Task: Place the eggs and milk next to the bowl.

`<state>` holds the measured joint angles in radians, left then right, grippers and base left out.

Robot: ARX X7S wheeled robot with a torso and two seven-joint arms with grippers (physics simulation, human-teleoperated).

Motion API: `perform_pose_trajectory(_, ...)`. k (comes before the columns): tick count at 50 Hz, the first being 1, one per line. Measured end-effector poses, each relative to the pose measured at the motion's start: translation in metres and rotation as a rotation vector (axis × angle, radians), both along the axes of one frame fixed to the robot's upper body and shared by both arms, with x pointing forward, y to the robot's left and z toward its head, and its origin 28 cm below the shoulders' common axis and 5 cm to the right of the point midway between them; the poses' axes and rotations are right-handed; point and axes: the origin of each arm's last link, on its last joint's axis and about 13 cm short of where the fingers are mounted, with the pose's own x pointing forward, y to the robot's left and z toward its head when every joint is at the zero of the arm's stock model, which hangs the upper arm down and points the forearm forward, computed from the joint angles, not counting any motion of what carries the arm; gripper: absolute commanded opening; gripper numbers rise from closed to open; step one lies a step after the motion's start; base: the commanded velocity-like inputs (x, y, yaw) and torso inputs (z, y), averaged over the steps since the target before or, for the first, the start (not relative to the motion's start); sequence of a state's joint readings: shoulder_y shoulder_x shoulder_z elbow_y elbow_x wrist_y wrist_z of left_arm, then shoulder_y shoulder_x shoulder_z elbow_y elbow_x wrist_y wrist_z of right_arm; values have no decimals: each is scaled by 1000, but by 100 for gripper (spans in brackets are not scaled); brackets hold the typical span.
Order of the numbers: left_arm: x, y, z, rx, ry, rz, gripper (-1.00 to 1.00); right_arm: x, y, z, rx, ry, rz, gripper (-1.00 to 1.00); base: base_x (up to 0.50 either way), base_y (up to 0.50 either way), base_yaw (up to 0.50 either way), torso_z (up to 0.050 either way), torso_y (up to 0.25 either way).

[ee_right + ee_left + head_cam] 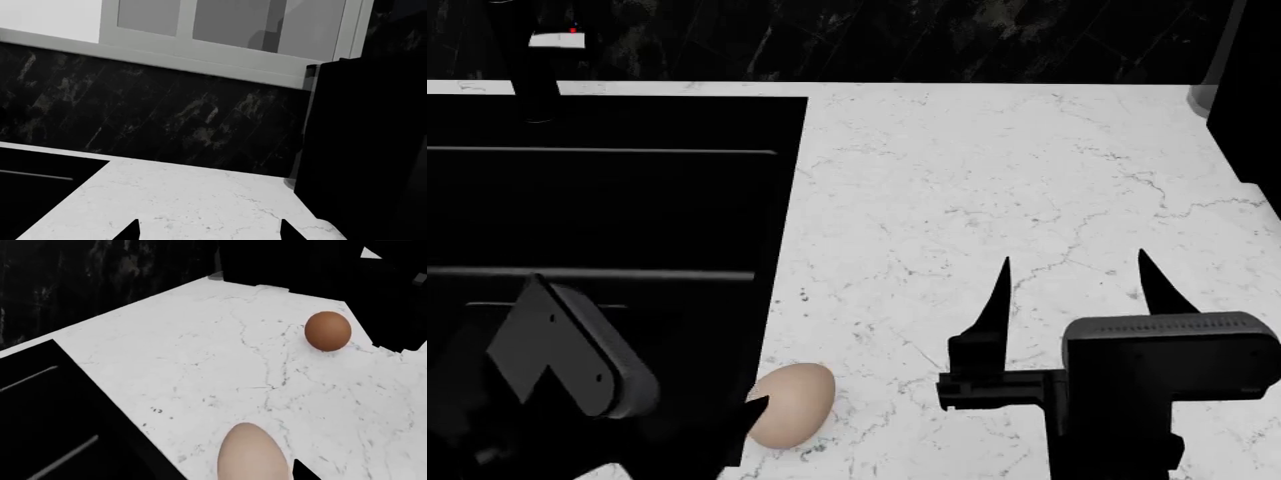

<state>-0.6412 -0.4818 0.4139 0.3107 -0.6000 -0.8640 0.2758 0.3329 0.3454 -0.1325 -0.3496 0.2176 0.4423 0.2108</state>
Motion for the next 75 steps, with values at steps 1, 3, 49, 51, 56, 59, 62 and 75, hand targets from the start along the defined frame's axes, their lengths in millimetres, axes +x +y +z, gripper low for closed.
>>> perform_pose_trajectory(1,0,0,0,4,3,-4,100,0,0,0,0,0,0,100,0,0,0,0,0)
perform_pose_trajectory(3,0,0,-1,13,8,-10,100,0,0,0,0,0,0,100,0,0,0,0,0)
perform_pose_trajectory(49,17,-19,-29,104,53,-99,100,-4,-2,-2,9,-1,-14,100,0,0,0,0,0)
perform_pose_trajectory(51,19,-20,-30,104,53,-100,100,-4,-2,-2,8,-1,-14,100,0,0,0,0,0)
perform_pose_trajectory(56,23,-21,-32,105,54,-104,100,-3,-2,-2,7,1,-15,100,0,0,0,0,0)
perform_pose_trajectory(59,25,-22,-33,104,55,-106,100,-3,-2,-2,6,2,-16,100,0,0,0,0,0)
perform_pose_trajectory(62,27,-23,-34,104,56,-110,100,-2,-2,-2,5,3,-17,100,0,0,0,0,0)
perform_pose_trajectory(75,32,-29,-40,107,66,-134,100,0,-2,-3,1,8,-20,100,0,0,0,0,0)
